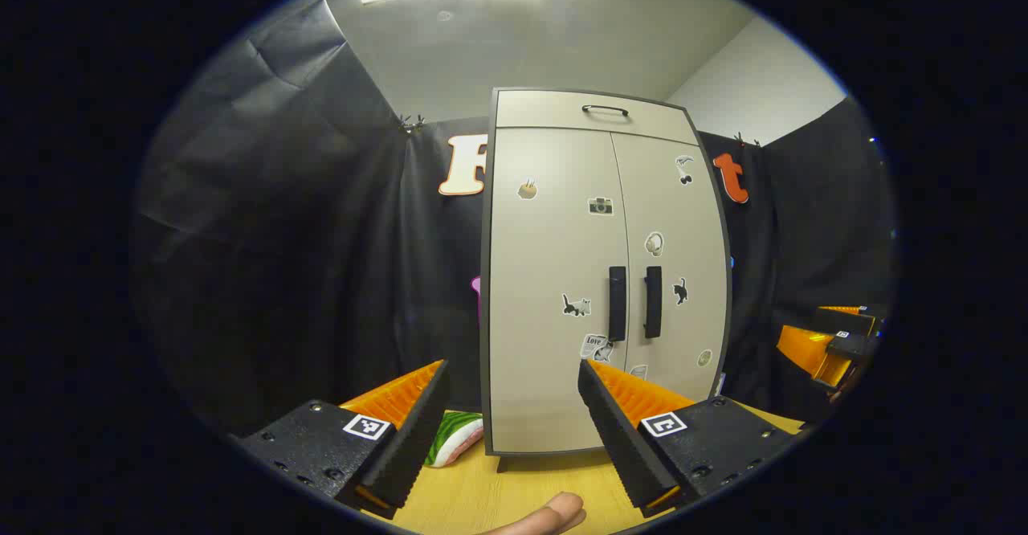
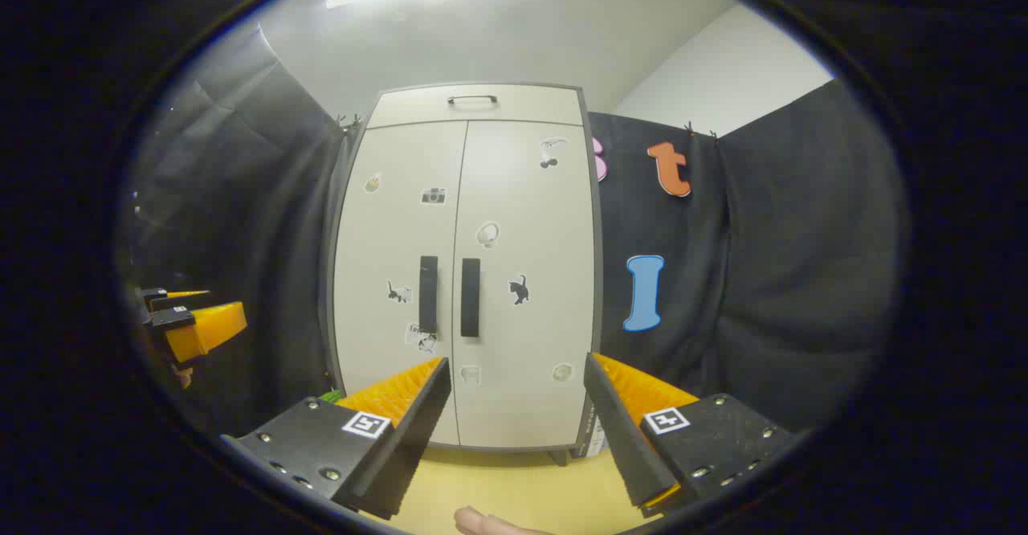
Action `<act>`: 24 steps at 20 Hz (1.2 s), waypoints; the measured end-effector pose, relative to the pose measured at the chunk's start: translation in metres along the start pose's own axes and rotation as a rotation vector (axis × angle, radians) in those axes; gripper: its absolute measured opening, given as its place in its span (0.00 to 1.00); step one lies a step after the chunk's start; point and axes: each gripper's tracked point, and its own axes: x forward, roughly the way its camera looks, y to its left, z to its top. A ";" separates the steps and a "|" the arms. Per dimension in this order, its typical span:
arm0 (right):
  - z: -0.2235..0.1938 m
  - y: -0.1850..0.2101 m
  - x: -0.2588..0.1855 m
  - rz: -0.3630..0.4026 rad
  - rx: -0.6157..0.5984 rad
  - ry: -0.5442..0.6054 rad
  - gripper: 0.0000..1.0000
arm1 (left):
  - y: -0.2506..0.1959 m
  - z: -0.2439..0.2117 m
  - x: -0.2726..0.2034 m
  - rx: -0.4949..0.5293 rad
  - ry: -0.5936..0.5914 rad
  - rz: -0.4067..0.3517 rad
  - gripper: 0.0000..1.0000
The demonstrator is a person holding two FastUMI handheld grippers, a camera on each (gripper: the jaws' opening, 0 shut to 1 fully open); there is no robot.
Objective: Open the right door of the double-door shoe cabinet with the right hand, and open the left door with the left hand.
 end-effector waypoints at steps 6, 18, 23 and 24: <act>-0.001 -0.011 -0.013 0.000 0.006 -0.004 0.96 | -0.008 0.000 0.004 -0.019 0.015 -0.033 0.98; -0.033 0.008 0.017 0.031 0.016 0.058 0.99 | -0.013 -0.005 0.006 0.005 0.044 -0.085 0.98; -0.041 0.013 0.062 0.026 -0.010 0.082 0.99 | -0.013 -0.022 0.004 0.014 0.062 -0.089 0.98; -0.040 0.015 0.075 0.024 -0.017 0.084 0.99 | -0.010 -0.026 0.003 0.016 0.064 -0.086 0.98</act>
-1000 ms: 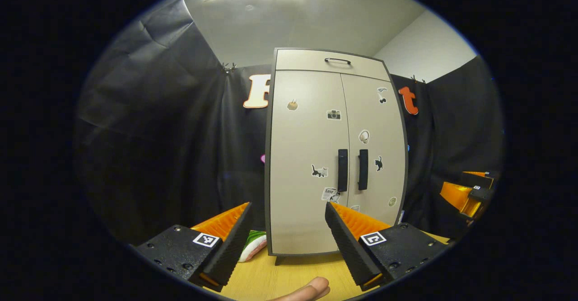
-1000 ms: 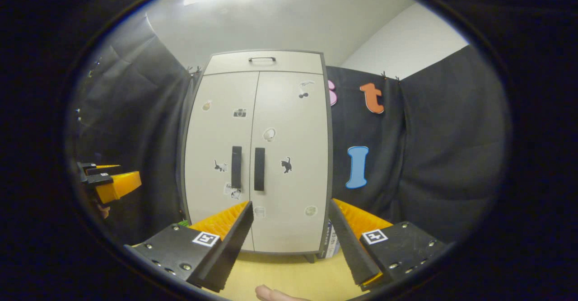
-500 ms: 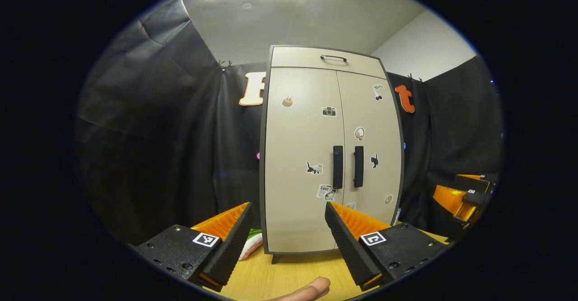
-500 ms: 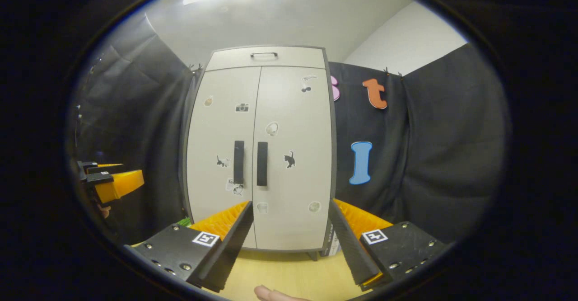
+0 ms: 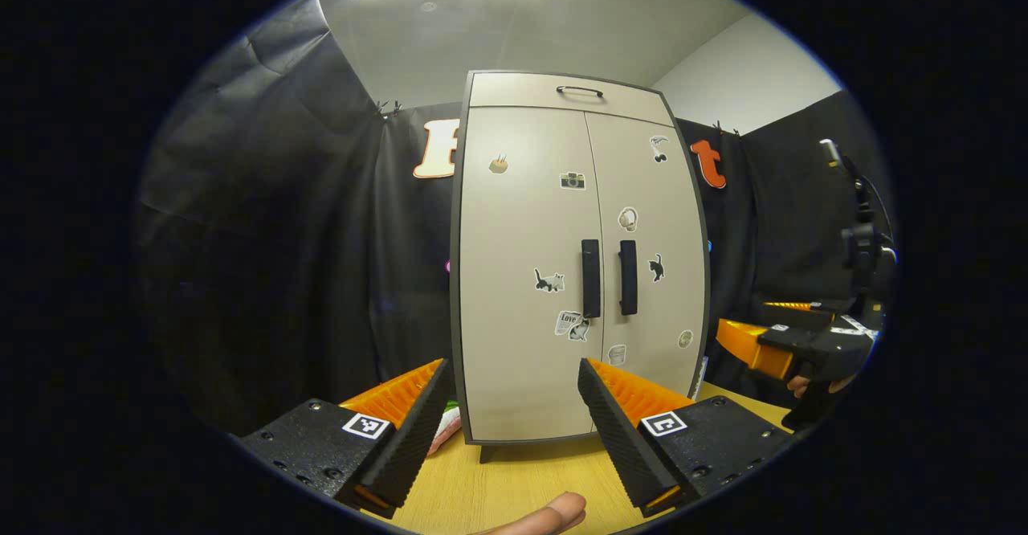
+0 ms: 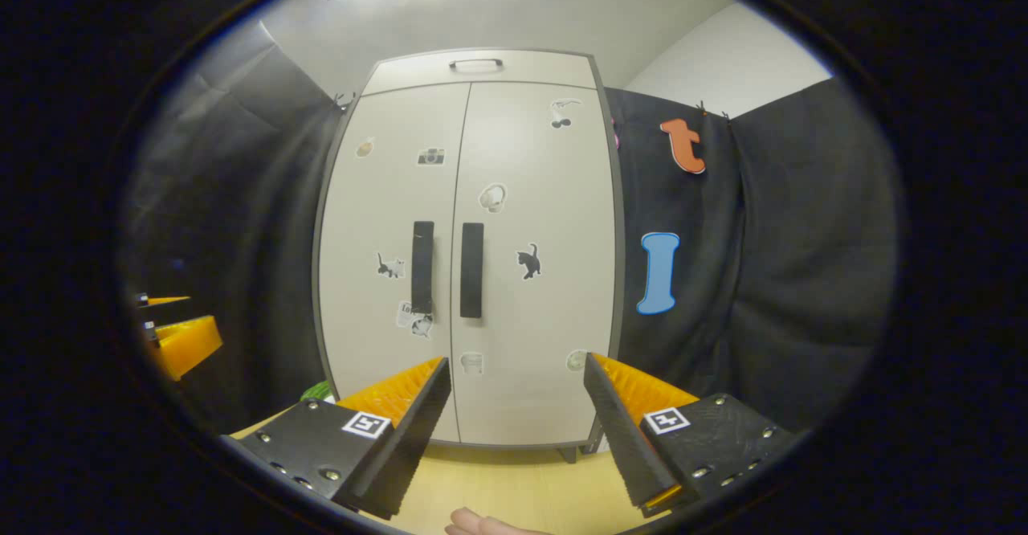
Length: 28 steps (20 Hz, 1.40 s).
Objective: Open the right door of the double-door shoe cabinet with the right hand, and open the left door with the left hand.
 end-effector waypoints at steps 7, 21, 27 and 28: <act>0.017 0.024 0.083 0.023 0.011 -0.005 0.99 | 0.017 -0.026 -0.004 0.007 0.030 0.021 0.98; 0.049 0.069 0.209 0.056 0.029 -0.026 0.78 | 0.017 -0.065 -0.031 -0.043 0.075 -0.068 0.98; 0.052 0.073 0.209 0.055 0.074 -0.031 0.53 | 0.031 -0.074 -0.036 -0.066 0.078 -0.042 0.98; 0.046 0.074 0.228 0.056 0.080 -0.027 0.50 | 0.032 -0.074 -0.037 -0.067 0.078 -0.041 0.98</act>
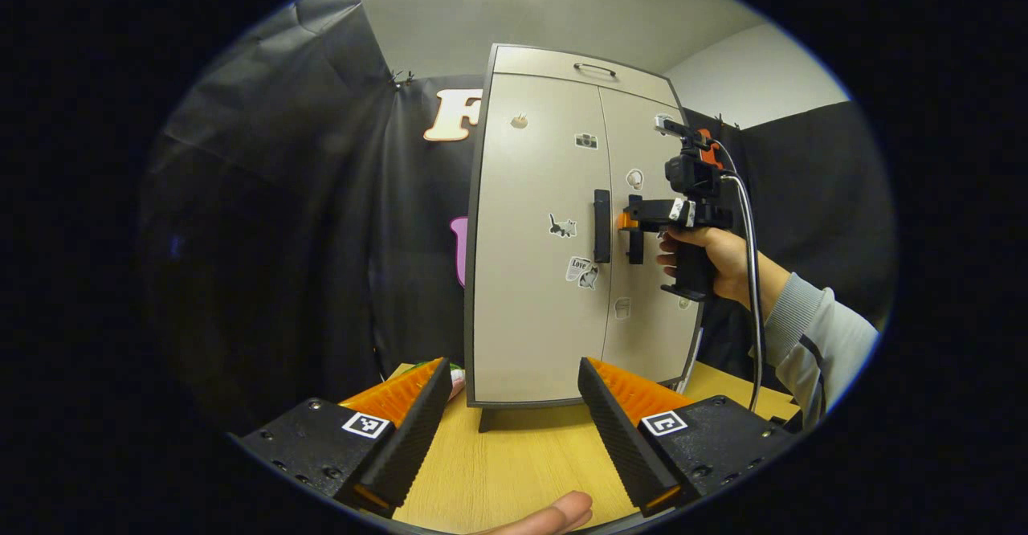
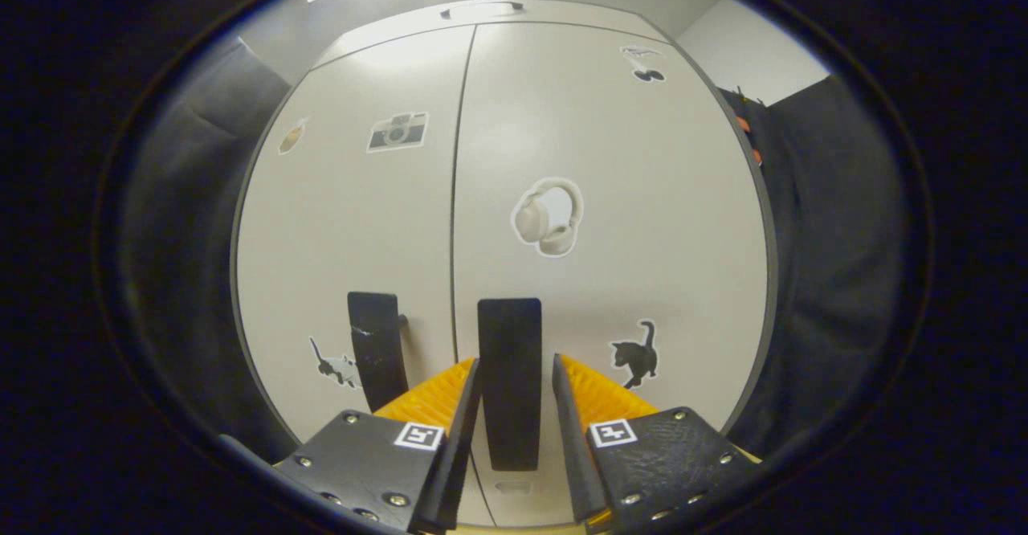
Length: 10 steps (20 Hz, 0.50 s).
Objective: Open the right door of the double-door shoe cabinet with the right hand, and open the left door with the left hand.
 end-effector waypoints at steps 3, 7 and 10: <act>0.004 0.002 -0.018 0.015 -0.004 0.020 0.34 | 0.007 0.001 -0.003 -0.005 -0.002 0.028 0.98; 0.003 0.003 -0.025 0.073 0.022 0.075 0.18 | 0.023 0.002 -0.007 -0.004 -0.013 0.073 0.98; 0.006 0.002 -0.035 0.128 0.020 0.080 0.18 | 0.023 0.005 -0.012 0.002 -0.020 0.080 0.98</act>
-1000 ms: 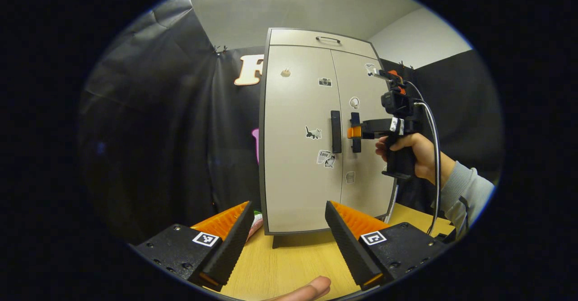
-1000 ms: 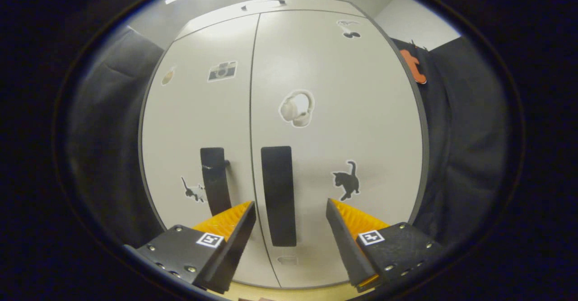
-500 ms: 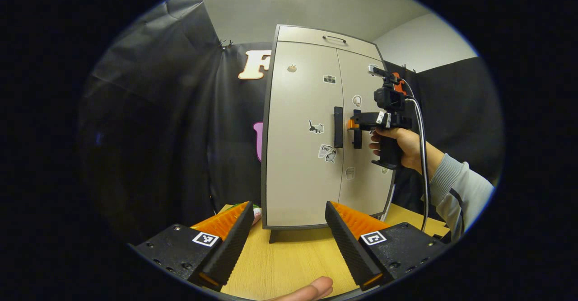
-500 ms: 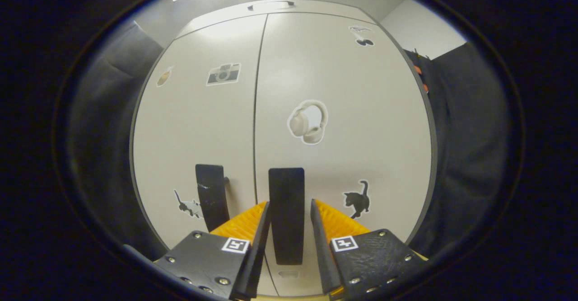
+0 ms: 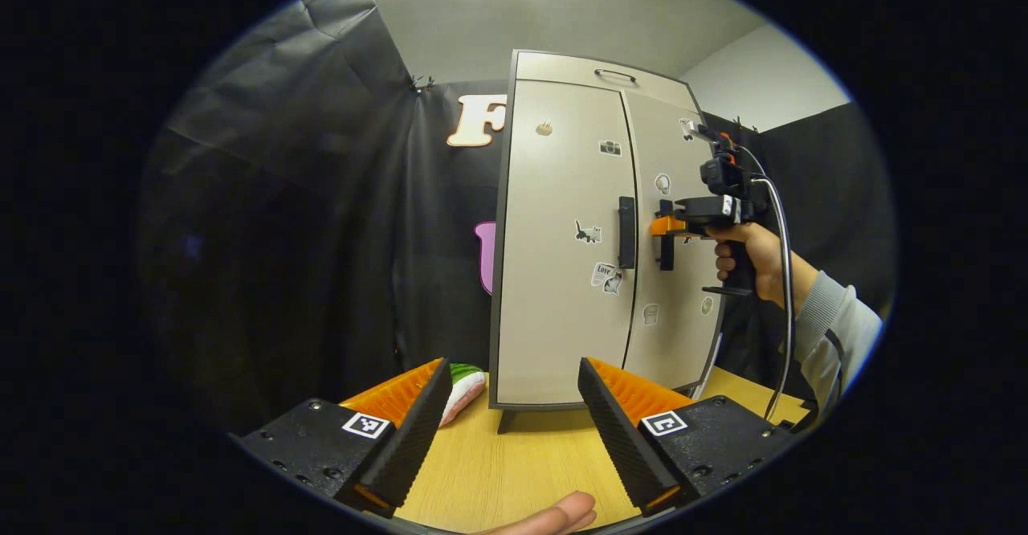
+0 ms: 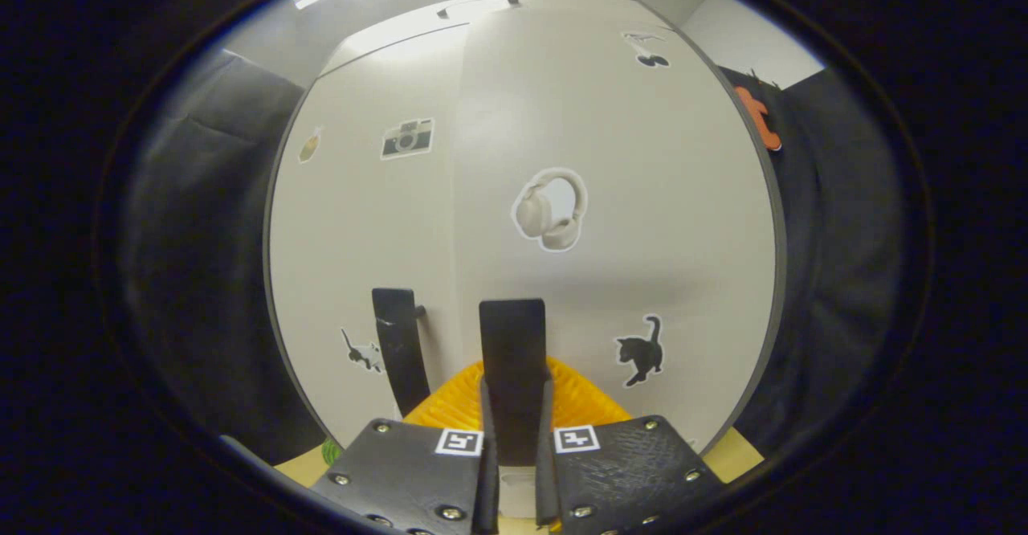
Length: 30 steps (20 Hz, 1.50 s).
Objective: Open the right door of the double-door shoe cabinet with the right hand, and open the left door with the left hand.
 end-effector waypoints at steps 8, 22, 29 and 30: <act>0.003 -0.003 -0.024 0.101 -0.016 0.038 0.18 | -0.005 0.004 -0.008 0.001 0.002 -0.006 0.98; 0.007 -0.025 -0.063 0.154 -0.031 0.047 0.18 | -0.022 0.005 -0.021 -0.001 -0.006 -0.028 0.99; 0.011 -0.056 -0.089 0.116 -0.045 0.025 0.14 | -0.039 -0.002 -0.020 -0.001 0.016 -0.063 0.98; 0.011 -0.061 -0.093 0.107 -0.044 0.020 0.17 | -0.043 -0.004 -0.020 0.001 0.022 -0.071 0.98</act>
